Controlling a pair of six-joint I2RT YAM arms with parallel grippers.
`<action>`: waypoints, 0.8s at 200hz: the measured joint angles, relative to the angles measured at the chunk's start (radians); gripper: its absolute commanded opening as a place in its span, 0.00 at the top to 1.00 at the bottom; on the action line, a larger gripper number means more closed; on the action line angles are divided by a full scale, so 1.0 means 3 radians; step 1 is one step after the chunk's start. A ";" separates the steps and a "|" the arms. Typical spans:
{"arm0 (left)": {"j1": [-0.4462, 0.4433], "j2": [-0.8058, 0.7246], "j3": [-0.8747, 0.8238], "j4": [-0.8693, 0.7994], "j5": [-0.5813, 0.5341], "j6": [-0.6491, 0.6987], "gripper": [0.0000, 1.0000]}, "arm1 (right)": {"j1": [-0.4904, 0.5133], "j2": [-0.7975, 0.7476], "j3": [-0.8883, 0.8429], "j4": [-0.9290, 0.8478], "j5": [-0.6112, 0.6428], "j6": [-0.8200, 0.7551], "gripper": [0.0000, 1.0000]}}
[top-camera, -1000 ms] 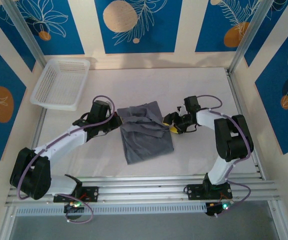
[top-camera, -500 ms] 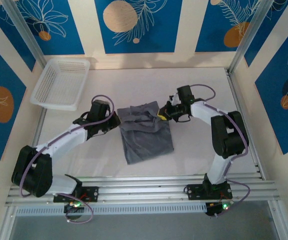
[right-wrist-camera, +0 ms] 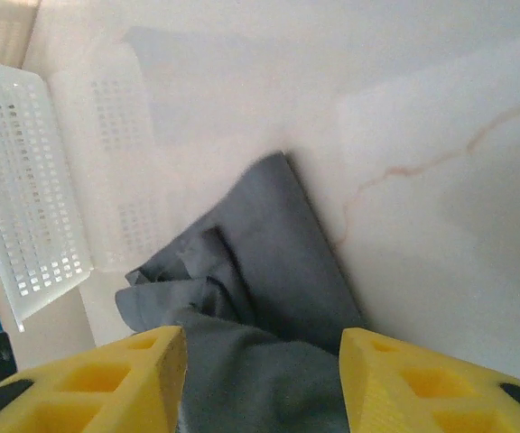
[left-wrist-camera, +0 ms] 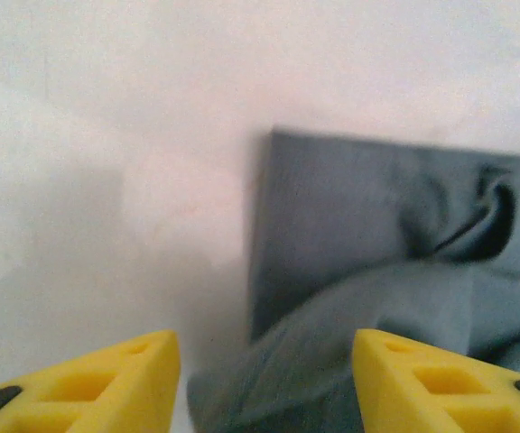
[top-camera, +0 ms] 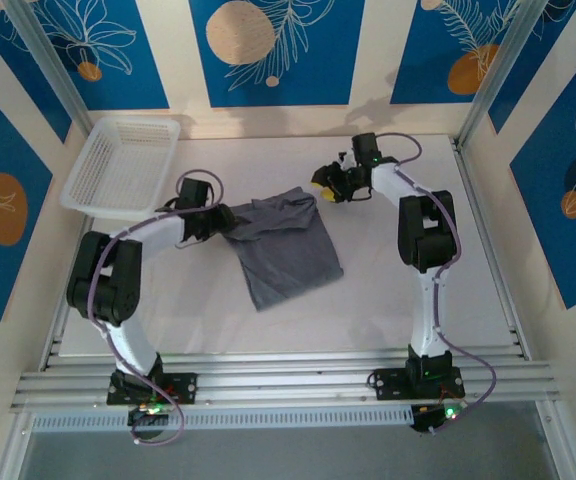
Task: Fold the inside-out t-shirt
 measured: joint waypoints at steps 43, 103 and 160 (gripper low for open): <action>0.0092 -0.0416 -0.0053 0.0042 0.0165 0.0137 0.70 | -0.0047 -0.0561 -0.0430 -0.0215 0.0109 -0.0479 0.76; -0.0613 -0.0964 -0.0755 0.0001 0.0210 0.0137 1.00 | 0.0201 -0.1143 -0.1694 0.0228 0.0215 -0.0441 1.00; -0.0687 -0.0233 -0.0533 0.0034 0.0001 0.0159 1.00 | 0.0373 -0.0613 -0.1555 0.0481 0.0221 -0.0352 1.00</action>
